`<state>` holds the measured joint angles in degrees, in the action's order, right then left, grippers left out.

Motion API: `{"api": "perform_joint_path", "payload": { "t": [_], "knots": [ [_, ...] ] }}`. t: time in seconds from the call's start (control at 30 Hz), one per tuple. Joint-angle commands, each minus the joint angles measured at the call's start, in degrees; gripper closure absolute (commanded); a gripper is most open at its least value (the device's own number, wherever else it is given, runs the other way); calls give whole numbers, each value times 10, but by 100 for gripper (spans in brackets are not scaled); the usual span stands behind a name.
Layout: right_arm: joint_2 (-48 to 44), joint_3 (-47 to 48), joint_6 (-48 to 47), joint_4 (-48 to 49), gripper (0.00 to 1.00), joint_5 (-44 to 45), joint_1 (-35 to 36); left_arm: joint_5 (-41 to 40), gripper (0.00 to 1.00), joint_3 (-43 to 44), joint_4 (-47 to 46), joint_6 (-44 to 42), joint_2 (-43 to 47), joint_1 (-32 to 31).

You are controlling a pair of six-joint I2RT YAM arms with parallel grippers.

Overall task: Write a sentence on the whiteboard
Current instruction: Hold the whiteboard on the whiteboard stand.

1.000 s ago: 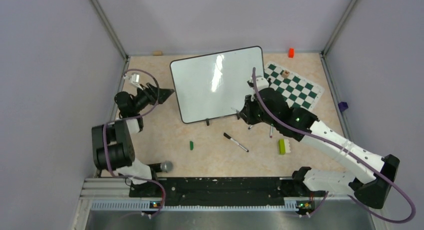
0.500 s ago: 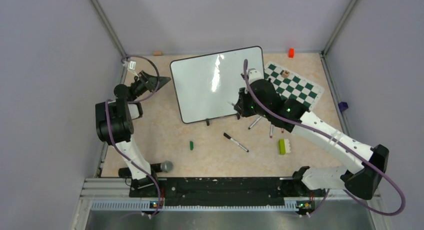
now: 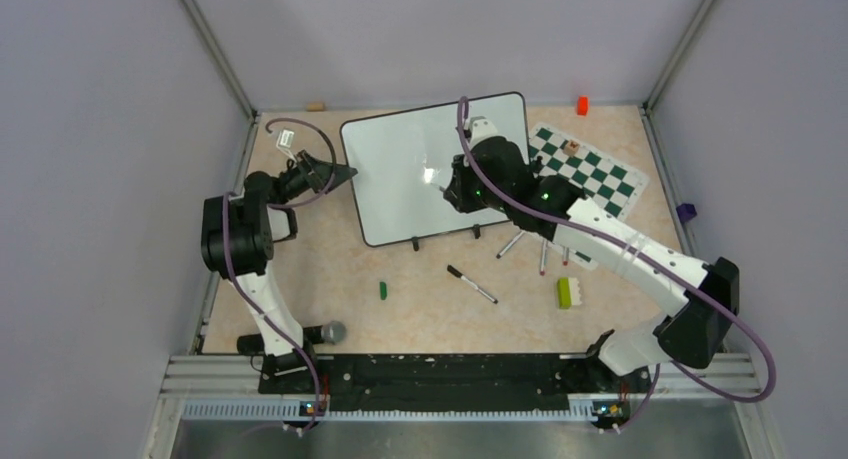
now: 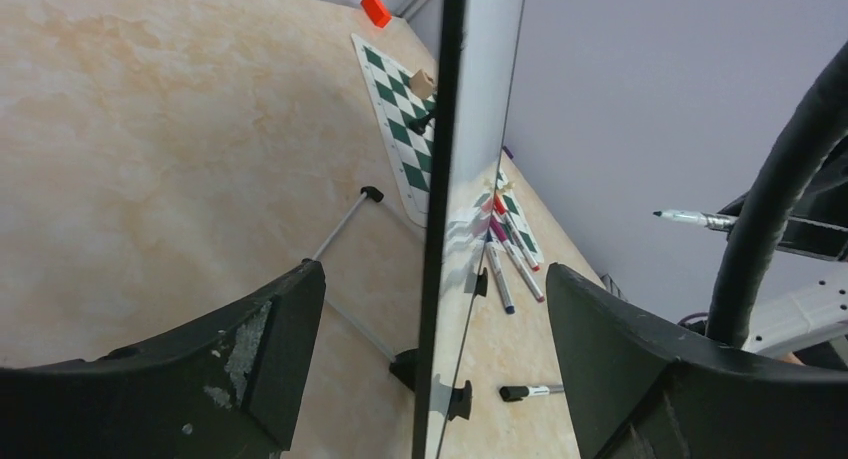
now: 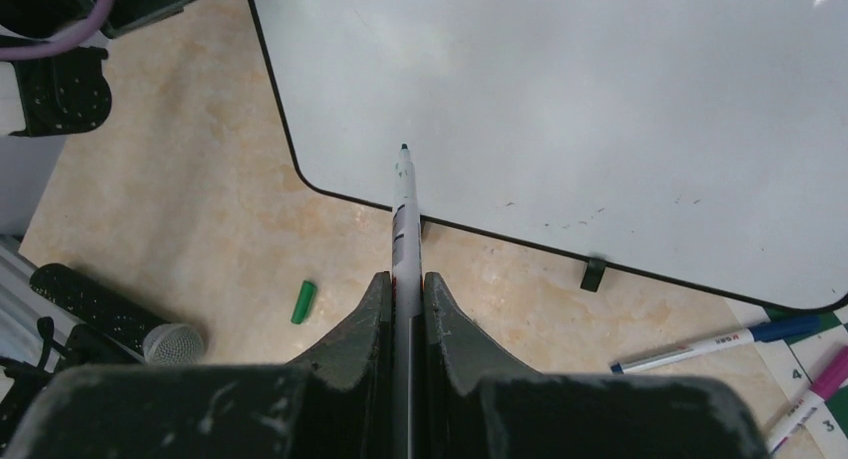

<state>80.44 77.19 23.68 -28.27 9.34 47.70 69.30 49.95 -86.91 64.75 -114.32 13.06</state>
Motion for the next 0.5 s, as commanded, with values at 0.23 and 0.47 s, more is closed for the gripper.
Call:
{"api": "perform_joint_path", "payload": {
  "t": [0.23, 0.47],
  "knots": [
    [42, 69, -7, 32, 100, -20, -5, -42, 23, -46, -58, -114, 0, -39],
    [35, 57, -6, 33, 100, -23, -5, -18, 29, -23, -59, -89, -25, -41]
  ]
}}
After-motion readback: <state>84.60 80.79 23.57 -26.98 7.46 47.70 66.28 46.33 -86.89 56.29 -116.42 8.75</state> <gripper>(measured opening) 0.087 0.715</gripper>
